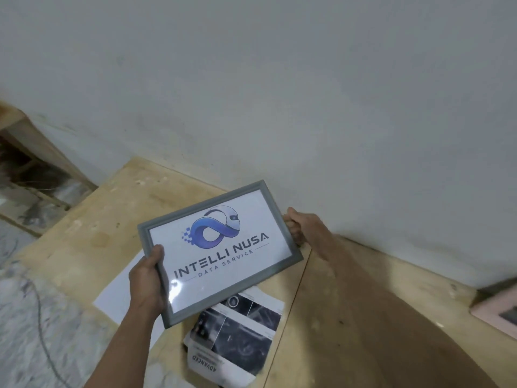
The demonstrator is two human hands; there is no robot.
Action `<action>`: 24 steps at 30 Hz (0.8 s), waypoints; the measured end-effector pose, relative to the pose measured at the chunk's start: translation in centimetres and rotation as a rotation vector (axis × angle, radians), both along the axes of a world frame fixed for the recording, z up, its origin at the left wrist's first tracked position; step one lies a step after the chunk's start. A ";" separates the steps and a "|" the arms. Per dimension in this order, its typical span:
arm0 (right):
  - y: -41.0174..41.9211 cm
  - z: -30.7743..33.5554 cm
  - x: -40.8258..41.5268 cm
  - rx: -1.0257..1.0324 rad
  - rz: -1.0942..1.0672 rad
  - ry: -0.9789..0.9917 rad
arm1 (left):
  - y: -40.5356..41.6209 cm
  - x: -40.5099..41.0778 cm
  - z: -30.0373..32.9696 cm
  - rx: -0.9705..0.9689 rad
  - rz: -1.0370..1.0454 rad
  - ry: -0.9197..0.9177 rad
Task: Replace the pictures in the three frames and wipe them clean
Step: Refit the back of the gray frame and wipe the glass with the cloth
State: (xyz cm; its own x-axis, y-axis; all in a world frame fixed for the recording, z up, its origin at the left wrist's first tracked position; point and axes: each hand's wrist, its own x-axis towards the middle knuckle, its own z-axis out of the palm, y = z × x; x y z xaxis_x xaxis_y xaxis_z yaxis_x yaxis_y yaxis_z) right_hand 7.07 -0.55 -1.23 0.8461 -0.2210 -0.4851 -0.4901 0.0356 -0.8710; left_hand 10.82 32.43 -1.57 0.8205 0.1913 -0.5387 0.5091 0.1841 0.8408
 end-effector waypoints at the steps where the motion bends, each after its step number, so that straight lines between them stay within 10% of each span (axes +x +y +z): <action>1: -0.2 1.6 -1.8 -0.017 0.010 -0.046 | -0.2 -0.5 0.9 -0.008 -0.030 -0.016; 13: -6.2 10.2 -21.1 -0.310 -0.498 -0.149 | -8.2 -5.0 9.9 0.274 -1.115 -0.245; 24: -12.6 7.7 -29.2 -0.400 -0.608 -0.060 | -19.9 -6.5 8.6 0.274 -0.981 -0.414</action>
